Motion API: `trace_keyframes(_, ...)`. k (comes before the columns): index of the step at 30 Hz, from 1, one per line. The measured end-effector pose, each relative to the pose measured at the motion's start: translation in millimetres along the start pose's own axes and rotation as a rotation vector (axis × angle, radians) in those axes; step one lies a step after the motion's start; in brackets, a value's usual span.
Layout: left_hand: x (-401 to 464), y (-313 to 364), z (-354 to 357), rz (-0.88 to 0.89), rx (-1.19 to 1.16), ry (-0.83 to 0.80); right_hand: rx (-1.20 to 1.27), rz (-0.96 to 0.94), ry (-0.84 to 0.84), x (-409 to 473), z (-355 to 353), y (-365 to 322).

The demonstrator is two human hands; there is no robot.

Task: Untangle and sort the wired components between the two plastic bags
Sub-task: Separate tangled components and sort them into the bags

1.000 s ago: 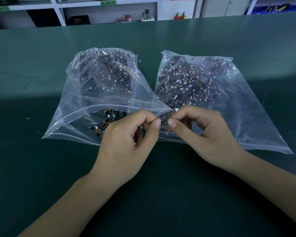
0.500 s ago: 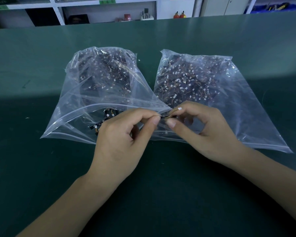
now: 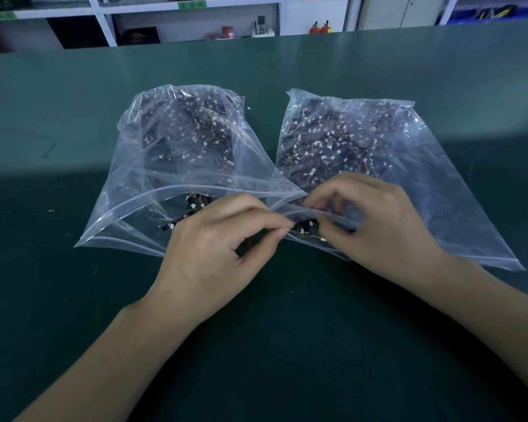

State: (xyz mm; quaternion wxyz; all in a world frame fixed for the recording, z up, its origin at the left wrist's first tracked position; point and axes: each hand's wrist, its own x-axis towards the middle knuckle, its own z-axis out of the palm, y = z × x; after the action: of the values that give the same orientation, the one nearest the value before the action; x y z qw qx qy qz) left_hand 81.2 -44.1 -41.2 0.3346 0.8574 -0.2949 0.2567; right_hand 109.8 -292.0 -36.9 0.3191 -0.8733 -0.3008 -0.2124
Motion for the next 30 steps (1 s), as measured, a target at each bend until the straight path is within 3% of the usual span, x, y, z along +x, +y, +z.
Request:
trace_keyframes(9,0,6,10,-0.066,0.191,0.014,0.019,-0.023,0.011,-2,4,-3)
trace_keyframes(19,3,15,17,0.044,0.48,-0.216,-0.024,-0.012,-0.063,-3,8,-7)
trace_keyframes(26,4,11,6,-0.087,0.281,-0.108,-0.063,0.012,-0.13,-3,8,-4)
trace_keyframes(30,0,3,-3,-0.165,0.412,-0.074,-0.091,0.035,-0.175,-4,9,-3)
